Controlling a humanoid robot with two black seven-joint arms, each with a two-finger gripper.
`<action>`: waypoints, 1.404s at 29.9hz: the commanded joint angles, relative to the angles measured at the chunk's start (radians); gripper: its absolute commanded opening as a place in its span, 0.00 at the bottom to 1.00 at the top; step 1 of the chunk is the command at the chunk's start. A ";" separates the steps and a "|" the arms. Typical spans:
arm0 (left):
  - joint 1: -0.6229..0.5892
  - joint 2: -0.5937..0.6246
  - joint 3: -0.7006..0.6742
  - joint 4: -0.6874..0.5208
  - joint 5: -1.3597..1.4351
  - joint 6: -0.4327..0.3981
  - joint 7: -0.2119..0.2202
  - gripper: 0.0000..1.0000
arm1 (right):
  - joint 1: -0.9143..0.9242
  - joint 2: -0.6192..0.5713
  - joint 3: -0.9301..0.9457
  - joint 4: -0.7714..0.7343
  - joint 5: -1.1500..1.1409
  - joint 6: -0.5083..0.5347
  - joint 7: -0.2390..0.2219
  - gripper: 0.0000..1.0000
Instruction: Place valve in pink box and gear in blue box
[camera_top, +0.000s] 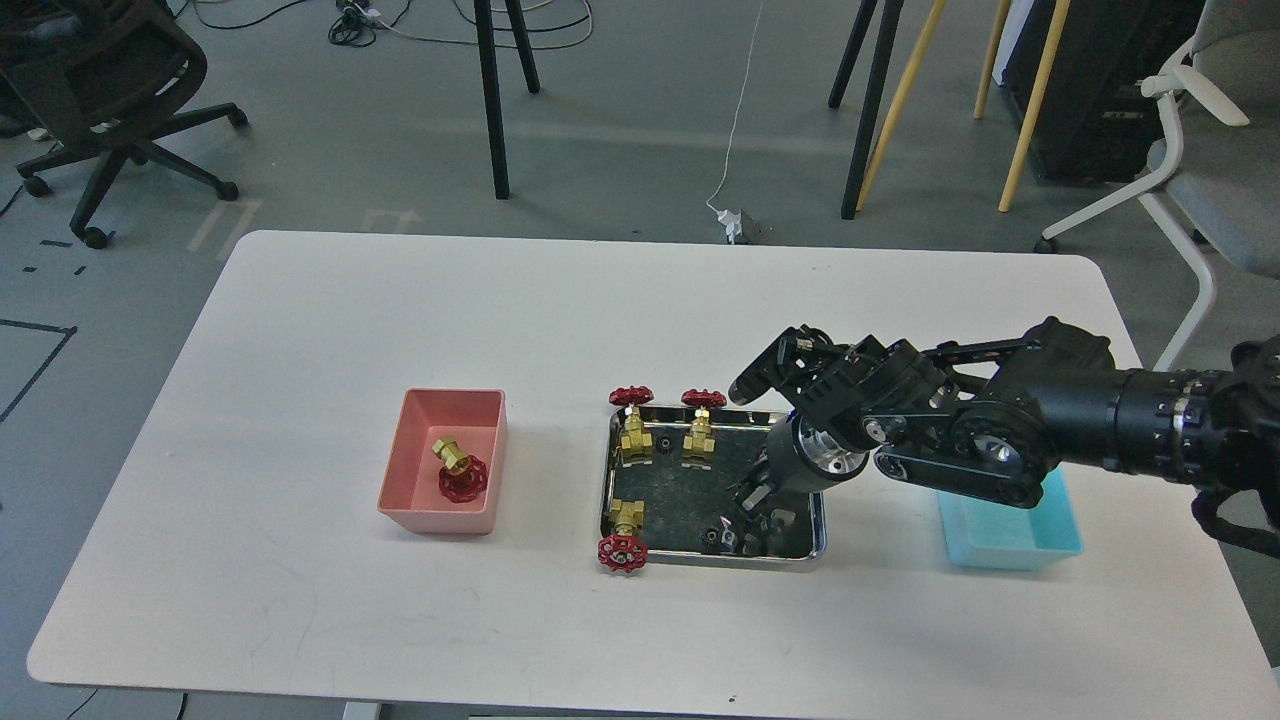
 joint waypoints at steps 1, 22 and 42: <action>0.002 -0.002 0.003 0.000 0.000 0.000 0.001 0.94 | 0.010 -0.096 0.082 0.003 0.020 0.000 0.002 0.10; 0.003 -0.038 0.011 0.000 0.000 0.035 0.001 0.94 | -0.189 -0.710 0.217 0.269 0.073 0.000 0.005 0.10; 0.006 -0.043 0.040 -0.002 0.015 -0.079 0.073 0.95 | -0.211 -0.644 0.438 0.224 0.251 0.000 -0.020 0.81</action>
